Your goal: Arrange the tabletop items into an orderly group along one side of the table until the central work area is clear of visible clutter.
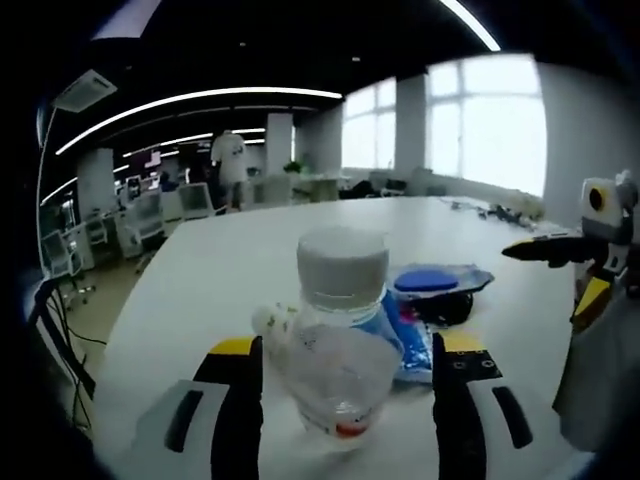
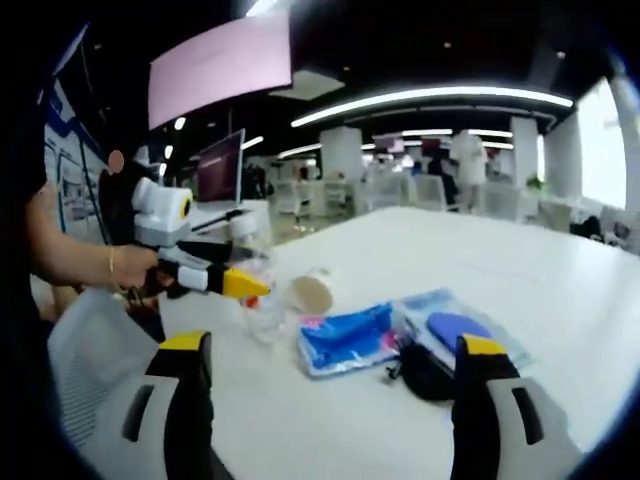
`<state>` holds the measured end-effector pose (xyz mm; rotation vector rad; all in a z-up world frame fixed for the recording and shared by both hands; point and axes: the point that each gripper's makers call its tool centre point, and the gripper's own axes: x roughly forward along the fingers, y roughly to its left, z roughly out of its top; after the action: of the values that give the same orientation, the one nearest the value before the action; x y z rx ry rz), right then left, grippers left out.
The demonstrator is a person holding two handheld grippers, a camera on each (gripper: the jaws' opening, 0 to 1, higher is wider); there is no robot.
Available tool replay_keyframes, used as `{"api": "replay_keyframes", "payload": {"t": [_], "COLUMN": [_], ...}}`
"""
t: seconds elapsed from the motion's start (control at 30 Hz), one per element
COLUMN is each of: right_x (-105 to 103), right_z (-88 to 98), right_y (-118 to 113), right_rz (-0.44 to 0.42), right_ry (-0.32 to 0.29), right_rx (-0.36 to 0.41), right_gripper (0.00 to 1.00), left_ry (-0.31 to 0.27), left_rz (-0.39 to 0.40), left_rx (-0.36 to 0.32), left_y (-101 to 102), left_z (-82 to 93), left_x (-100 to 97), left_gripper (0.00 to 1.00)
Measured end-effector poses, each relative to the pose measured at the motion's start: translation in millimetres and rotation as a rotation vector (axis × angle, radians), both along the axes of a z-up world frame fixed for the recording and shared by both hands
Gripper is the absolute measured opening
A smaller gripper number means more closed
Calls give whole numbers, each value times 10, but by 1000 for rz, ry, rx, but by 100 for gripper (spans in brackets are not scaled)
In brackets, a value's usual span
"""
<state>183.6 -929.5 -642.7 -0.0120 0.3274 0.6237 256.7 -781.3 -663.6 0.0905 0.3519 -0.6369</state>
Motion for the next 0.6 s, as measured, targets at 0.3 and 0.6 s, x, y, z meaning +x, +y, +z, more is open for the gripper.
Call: {"api": "replay_keyframes", "payload": {"t": [0.3,0.6], "right_x": [11,22], "right_z": [-16,-123], "right_y": [-9,-39], "right_rz": [3,-8], "right_ry": [-11,5], "right_rx": [-34,-55], "right_gripper": [98,96], "left_ry": [35,37], "left_rz": [6,-2], "left_rx": [1,6], "left_y": [25,30], "left_z": [-132,-158], "left_x": [35,36], "left_gripper": [51,45]}}
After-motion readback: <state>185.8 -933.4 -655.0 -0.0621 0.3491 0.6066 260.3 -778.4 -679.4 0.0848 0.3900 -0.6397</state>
